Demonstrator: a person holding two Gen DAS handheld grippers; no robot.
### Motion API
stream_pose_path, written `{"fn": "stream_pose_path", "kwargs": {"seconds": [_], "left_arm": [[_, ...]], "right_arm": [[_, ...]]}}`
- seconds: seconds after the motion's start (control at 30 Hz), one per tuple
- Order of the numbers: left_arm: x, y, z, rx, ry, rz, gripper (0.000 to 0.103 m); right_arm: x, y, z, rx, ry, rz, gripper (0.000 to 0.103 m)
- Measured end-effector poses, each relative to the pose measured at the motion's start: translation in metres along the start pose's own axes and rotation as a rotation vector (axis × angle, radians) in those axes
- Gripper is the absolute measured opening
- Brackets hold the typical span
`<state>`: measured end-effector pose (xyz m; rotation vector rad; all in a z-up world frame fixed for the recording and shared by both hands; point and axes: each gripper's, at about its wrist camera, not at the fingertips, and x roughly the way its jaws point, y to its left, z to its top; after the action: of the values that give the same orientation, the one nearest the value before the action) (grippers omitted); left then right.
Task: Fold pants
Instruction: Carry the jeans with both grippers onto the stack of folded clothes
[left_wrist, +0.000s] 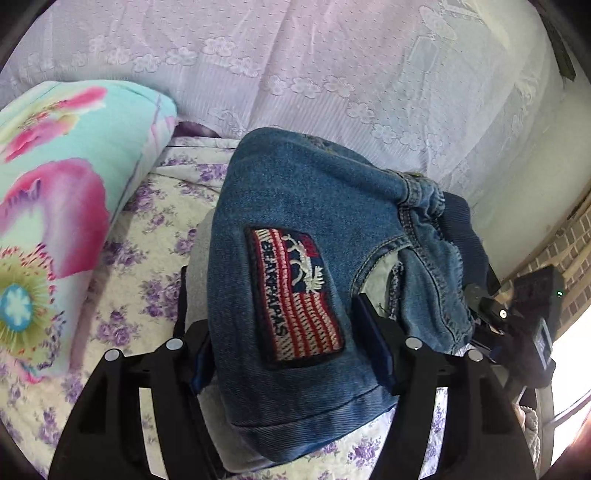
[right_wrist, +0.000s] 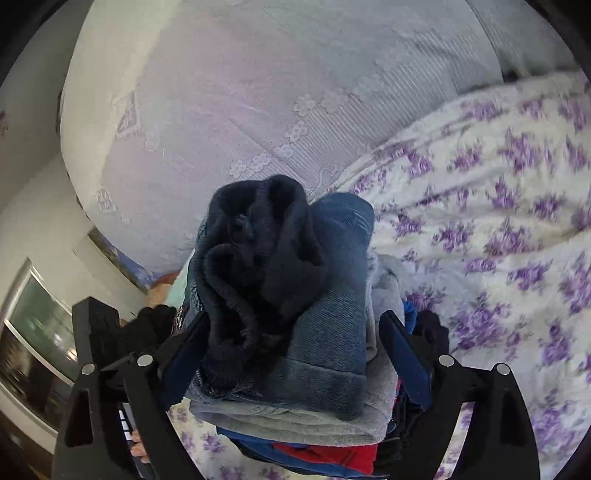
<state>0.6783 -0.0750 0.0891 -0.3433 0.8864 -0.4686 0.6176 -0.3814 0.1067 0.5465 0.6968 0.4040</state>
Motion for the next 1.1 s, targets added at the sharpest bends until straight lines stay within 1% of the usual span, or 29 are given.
{"fn": "stream_pose_path", "kwargs": {"seconds": [0.07,0.17,0.27,0.33,0.4,0.43,0.5,0.57,0.6,0.67,0.73,0.77,0.8,0.83,0.87,0.9,0.93,0.97,1.0,1.03,1.07,1.1], "left_arm": [[-0.004,0.001,-0.001,-0.021,-0.004,0.017,0.067],[-0.011,-0.002,-0.003,-0.013,-0.016,0.048,0.067],[-0.021,-0.008,-0.005,0.008,-0.031,0.075,0.066],[-0.033,-0.019,-0.008,0.068,-0.078,0.137,0.065],[-0.047,-0.031,-0.012,0.138,-0.134,0.172,0.065],[-0.056,-0.038,-0.016,0.175,-0.157,0.182,0.066],[-0.068,-0.049,-0.023,0.207,-0.175,0.185,0.068],[-0.075,-0.056,-0.03,0.222,-0.173,0.187,0.075],[-0.076,-0.059,-0.034,0.229,-0.172,0.204,0.075],[-0.072,-0.06,-0.038,0.236,-0.162,0.233,0.075],[-0.069,-0.055,-0.039,0.207,-0.153,0.245,0.075],[-0.068,-0.054,-0.038,0.208,-0.153,0.256,0.075],[-0.063,-0.054,-0.031,0.228,-0.159,0.311,0.075],[-0.058,-0.052,-0.019,0.235,-0.17,0.369,0.076],[-0.052,-0.049,-0.008,0.22,-0.172,0.399,0.077],[-0.04,-0.038,0.013,0.155,-0.167,0.444,0.077],[-0.031,-0.029,0.024,0.092,-0.168,0.43,0.077],[-0.02,-0.023,0.032,0.069,-0.153,0.411,0.077],[0.007,-0.021,0.039,0.094,-0.068,0.395,0.076],[0.031,-0.023,0.037,0.156,0.003,0.377,0.07],[0.041,-0.029,0.031,0.209,0.005,0.36,0.065],[0.044,-0.034,0.027,0.251,-0.005,0.357,0.065]], "right_arm": [[-0.009,0.013,0.003,-0.037,-0.024,-0.039,0.092],[-0.02,0.023,0.007,-0.05,-0.043,-0.049,0.092],[-0.022,0.026,0.007,-0.052,-0.021,-0.08,0.092],[-0.023,0.027,0.004,-0.058,-0.014,-0.099,0.092],[-0.029,0.029,0.0,-0.062,-0.039,-0.121,0.092],[-0.034,0.03,-0.002,-0.062,-0.056,-0.124,0.092],[-0.043,0.032,-0.007,-0.055,-0.077,-0.12,0.092],[-0.045,0.032,-0.012,-0.051,-0.072,-0.13,0.092],[-0.044,0.033,-0.013,-0.051,-0.065,-0.142,0.092],[-0.039,0.034,-0.018,-0.066,-0.049,-0.2,0.092],[-0.037,0.037,-0.022,-0.092,-0.05,-0.222,0.092],[-0.034,0.039,-0.022,-0.116,-0.04,-0.249,0.092],[-0.03,0.04,-0.02,-0.133,-0.023,-0.278,0.092],[-0.027,0.041,-0.018,-0.141,-0.018,-0.275,0.092],[-0.028,0.039,-0.014,-0.121,-0.032,-0.234,0.092],[-0.03,0.036,-0.01,-0.086,-0.05,-0.189,0.092],[-0.031,0.032,-0.002,-0.031,-0.075,-0.13,0.092],[-0.029,0.03,0.008,0.021,-0.091,-0.072,0.092],[-0.022,0.029,0.021,0.068,-0.085,-0.013,0.093],[-0.008,0.027,0.035,0.118,-0.059,0.045,0.093],[0.005,0.023,0.041,0.145,-0.046,0.075,0.093],[0.015,0.021,0.045,0.139,-0.04,0.057,0.093]]}}
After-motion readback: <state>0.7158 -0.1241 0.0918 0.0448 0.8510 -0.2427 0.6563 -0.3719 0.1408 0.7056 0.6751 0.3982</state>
